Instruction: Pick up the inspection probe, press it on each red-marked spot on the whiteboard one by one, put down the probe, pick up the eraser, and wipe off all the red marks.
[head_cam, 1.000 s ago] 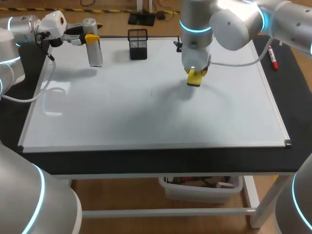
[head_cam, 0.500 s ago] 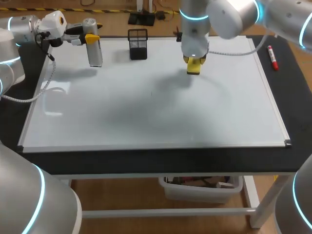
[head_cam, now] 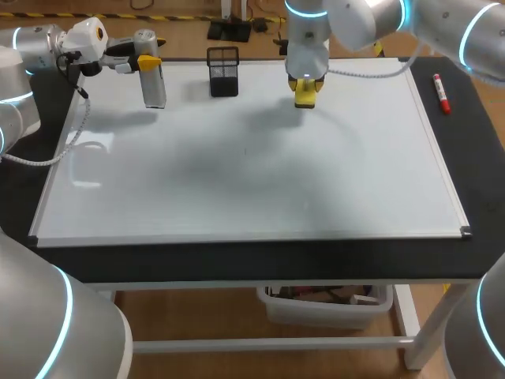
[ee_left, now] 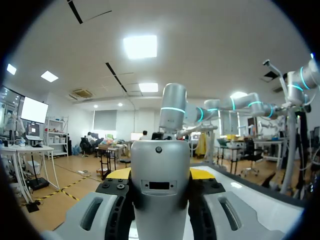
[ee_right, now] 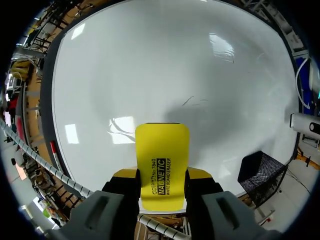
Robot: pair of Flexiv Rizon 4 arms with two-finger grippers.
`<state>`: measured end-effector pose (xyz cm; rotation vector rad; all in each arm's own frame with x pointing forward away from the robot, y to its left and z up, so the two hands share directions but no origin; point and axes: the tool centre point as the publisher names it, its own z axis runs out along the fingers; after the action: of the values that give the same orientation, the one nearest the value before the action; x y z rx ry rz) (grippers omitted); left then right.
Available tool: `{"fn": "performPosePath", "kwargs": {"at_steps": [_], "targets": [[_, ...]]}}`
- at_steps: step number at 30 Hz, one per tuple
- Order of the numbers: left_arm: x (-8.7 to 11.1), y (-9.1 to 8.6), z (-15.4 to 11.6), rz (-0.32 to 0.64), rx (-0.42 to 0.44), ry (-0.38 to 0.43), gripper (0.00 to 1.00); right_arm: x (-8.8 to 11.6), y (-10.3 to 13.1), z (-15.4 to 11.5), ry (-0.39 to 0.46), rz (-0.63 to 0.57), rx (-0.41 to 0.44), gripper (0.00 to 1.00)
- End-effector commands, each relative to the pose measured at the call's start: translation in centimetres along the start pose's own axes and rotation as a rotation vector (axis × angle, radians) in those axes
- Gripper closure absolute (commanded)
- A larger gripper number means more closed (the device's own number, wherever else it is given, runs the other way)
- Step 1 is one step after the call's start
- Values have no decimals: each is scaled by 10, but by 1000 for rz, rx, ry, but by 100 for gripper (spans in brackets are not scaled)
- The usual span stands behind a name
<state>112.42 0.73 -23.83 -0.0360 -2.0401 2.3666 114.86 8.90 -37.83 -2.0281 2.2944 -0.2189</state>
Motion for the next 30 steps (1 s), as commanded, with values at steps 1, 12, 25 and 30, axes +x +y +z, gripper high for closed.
{"fn": "performPosePath", "kwargs": {"at_steps": [1,12,25,30], "targets": [[-6,1,-3,-1,4,20,100,-15,-18,10,12,-11,-43,100],[-6,1,-3,-1,4,20,100,-44,-36,20,-14,-52,-63,100],[-6,1,-3,-1,4,20,100,-61,-50,36,1,-80,-68,100],[-6,1,-3,-1,4,20,100,-64,-53,40,1,-88,-73,100]]}}
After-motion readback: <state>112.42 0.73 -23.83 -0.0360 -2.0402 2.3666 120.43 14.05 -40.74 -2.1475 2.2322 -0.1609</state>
